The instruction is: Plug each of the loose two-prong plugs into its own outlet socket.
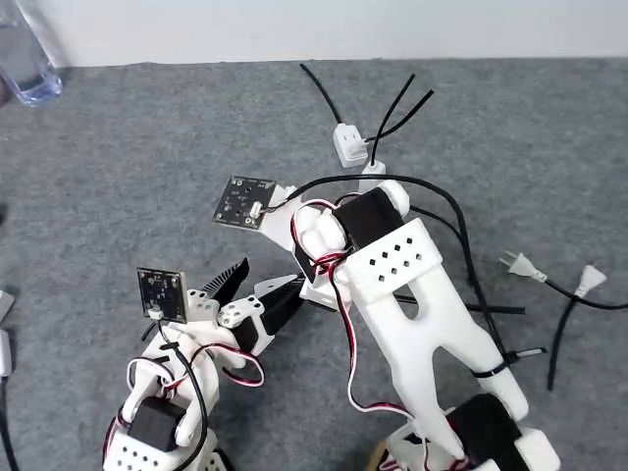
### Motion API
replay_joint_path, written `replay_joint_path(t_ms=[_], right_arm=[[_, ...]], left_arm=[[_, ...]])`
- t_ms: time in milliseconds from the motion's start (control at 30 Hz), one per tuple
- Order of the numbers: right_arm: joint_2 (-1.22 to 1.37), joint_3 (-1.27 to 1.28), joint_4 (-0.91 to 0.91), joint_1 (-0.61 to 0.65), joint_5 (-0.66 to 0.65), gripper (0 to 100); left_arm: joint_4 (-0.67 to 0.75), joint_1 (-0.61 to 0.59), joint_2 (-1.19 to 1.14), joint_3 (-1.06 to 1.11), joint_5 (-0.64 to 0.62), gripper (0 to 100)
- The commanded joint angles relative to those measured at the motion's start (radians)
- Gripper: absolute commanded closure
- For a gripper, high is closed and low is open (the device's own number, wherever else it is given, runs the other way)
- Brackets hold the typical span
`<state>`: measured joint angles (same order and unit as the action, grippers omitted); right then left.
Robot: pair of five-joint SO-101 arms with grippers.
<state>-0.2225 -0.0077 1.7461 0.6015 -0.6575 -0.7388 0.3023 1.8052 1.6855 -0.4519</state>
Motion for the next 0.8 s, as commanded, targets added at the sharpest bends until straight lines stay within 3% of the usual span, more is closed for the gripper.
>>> replay_joint_path(t_ms=[0, 767], right_arm=[[-0.041, -0.08, 0.024, 0.012, 0.012, 99.1], [-0.041, -0.16, 0.047, 0.012, 0.014, 99.1]], left_arm=[[0.006, -0.002, -0.002, -0.002, -0.002, 65], [0.006, -0.002, -0.002, -0.002, -0.002, 65]])
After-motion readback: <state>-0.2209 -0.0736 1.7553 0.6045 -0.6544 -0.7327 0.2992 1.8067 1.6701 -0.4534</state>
